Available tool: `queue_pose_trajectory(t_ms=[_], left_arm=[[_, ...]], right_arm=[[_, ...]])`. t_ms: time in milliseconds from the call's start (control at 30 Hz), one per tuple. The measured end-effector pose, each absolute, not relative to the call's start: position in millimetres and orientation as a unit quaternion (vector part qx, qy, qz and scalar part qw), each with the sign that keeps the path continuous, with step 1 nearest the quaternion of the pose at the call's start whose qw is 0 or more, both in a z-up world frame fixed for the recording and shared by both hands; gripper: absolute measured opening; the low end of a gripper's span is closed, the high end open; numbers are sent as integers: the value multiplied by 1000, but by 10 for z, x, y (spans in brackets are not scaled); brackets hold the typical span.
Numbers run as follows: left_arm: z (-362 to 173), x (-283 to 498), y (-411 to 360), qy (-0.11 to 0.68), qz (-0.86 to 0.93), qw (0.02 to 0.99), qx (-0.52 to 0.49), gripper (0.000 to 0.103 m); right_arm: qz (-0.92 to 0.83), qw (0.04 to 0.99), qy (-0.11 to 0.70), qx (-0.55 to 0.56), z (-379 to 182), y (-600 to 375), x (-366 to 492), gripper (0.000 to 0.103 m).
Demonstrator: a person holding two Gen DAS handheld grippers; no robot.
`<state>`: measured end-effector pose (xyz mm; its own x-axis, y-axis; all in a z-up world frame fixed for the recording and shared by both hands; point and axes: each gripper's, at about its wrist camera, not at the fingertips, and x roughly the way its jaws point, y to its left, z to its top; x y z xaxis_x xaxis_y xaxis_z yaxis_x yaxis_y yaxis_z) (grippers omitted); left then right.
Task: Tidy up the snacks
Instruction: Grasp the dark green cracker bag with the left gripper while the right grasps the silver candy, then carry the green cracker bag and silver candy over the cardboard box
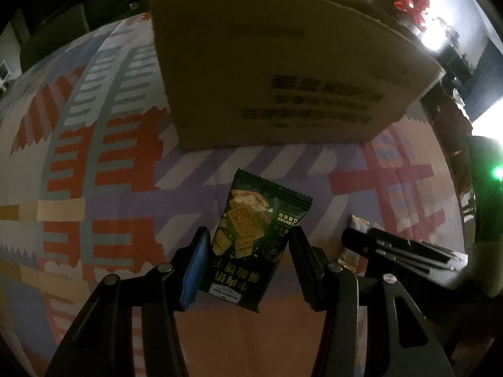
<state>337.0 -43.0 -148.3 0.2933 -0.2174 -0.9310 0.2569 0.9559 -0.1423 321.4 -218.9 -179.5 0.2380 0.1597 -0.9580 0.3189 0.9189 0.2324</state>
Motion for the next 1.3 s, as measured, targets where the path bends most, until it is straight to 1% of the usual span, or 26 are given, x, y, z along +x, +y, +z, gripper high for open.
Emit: queue_pose_trajectory(t_ms=[100, 167, 233, 500, 767, 1033, 1300], left_arm=[[-1502, 3376, -420, 580, -146, 802, 9, 51], [-1499, 3370, -421, 578, -141, 804, 12, 51], [-1497, 3367, -407, 578, -135, 805, 7, 51], [-1446, 3299, -358, 576, -130, 807, 0, 51], [-1224, 3189, -351, 554, -136, 822, -1, 51], [-824, 3141, -332, 517, -145, 844, -7, 51], [-364, 3175, -346, 482, -163, 861, -4, 51]], right_arm=[[-53, 769, 616, 164, -1769, -2084, 3260, 31], [-58, 774, 615, 137, -1771, -2004, 3249, 22], [-56, 781, 611, 116, -1758, -1951, 3238, 21], [-39, 782, 608, 134, -1688, -2024, 3175, 20], [-25, 804, 579, 131, -1323, -2034, 3034, 20], [-19, 843, 525, 110, -832, -2045, 2950, 20], [-6, 868, 485, 109, -509, -1952, 3042, 20]])
